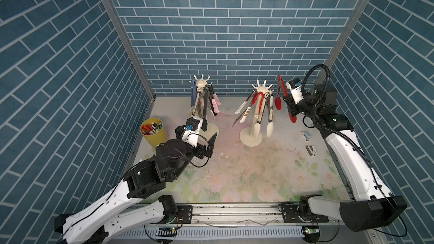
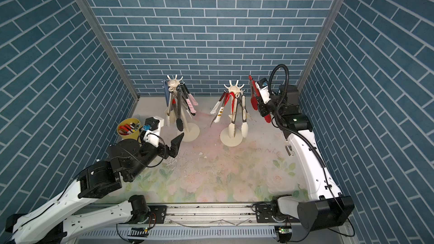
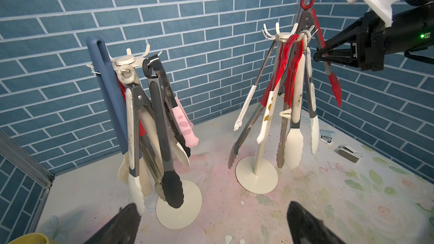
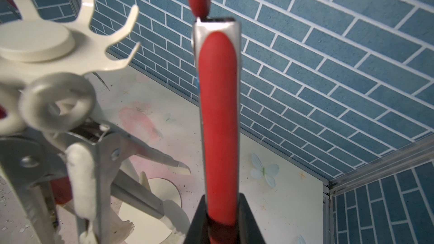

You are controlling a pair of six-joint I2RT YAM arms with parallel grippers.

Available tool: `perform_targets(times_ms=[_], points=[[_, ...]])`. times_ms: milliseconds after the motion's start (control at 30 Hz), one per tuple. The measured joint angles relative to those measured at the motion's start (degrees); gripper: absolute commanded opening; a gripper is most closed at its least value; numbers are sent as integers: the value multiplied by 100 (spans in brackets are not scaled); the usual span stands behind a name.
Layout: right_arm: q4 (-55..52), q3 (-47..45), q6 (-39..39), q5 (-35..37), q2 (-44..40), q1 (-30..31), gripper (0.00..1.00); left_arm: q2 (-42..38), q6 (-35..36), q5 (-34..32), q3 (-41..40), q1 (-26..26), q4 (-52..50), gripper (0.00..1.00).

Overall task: Hang food tongs on kitchen utensil racks
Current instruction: Hang the food tongs on the rack.

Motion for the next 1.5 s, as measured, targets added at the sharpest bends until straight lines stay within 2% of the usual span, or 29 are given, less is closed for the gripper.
perform_targets(times_ms=[533,1500], points=[[2,-140,-428,544,81,361,0,-44,-48,-52,-105,0,-24,99],[140,-396,-444,647,-131,361,0,-31,-140,-81,-280,0,-28,99]])
